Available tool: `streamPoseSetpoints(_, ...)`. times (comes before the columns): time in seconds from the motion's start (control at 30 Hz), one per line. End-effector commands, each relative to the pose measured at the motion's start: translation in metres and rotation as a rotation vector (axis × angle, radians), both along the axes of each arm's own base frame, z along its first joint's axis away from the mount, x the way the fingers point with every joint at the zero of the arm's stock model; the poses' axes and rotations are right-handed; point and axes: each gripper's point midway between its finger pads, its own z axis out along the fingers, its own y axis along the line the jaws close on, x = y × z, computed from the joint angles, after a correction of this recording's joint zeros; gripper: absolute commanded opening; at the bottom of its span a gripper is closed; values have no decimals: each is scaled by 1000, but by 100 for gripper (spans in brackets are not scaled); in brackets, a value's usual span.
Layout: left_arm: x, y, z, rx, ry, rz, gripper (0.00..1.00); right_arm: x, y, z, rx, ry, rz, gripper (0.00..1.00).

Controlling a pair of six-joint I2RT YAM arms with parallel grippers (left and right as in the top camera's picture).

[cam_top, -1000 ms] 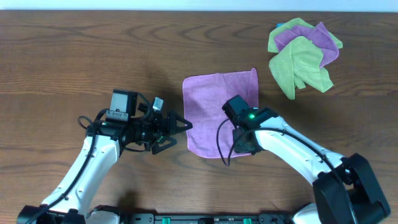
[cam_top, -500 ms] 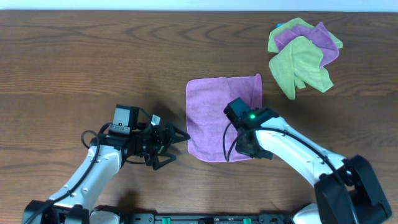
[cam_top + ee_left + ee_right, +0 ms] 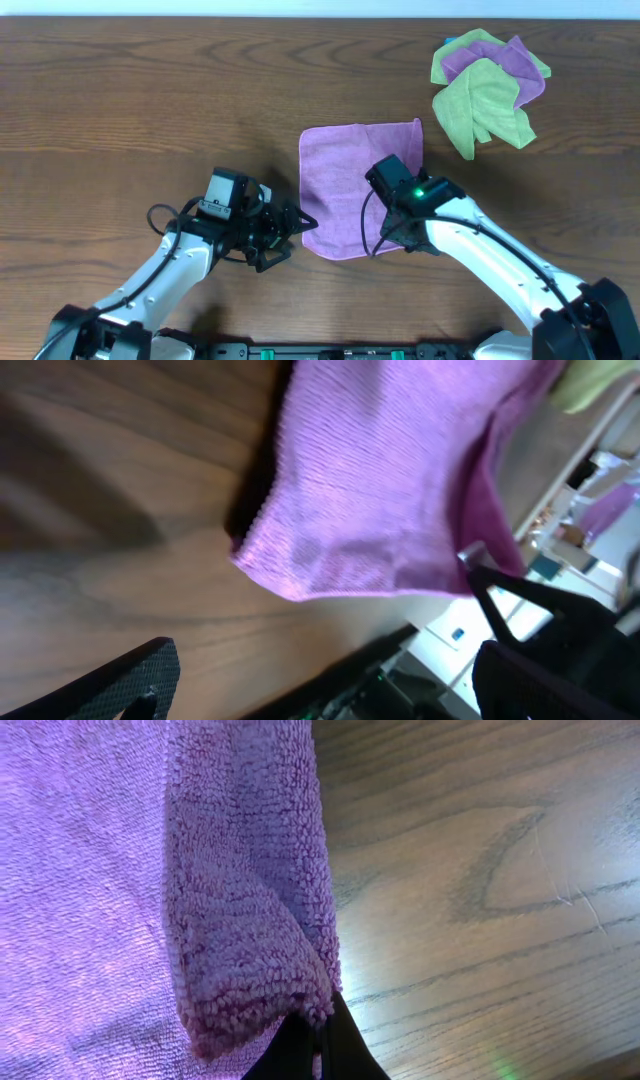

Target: Fold the cloth

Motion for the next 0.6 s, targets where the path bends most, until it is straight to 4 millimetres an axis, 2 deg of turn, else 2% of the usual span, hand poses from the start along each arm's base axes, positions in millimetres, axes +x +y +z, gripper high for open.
streamPoseSetpoints(0.0,4,2,-13,45,5,17,95,1,-2,5,-5,-30,-20,1)
streamPoseSetpoints(0.1,9,-5,-23,40,7,13,95,1,-2,5,-3,-32,-47,1)
streamPoseSetpoints(0.27,13,-16,-35,20,28,10,95,-17,-17,5,-44,-5,-256,1)
streamPoseSetpoints(0.4,20,-23,-33,-13,6,9,95,-36,-37,12,-133,13,-400,1)
streamPoseSetpoints(0.57,20,-25,-31,-29,6,4,95,-37,-47,23,-153,-39,-448,3)
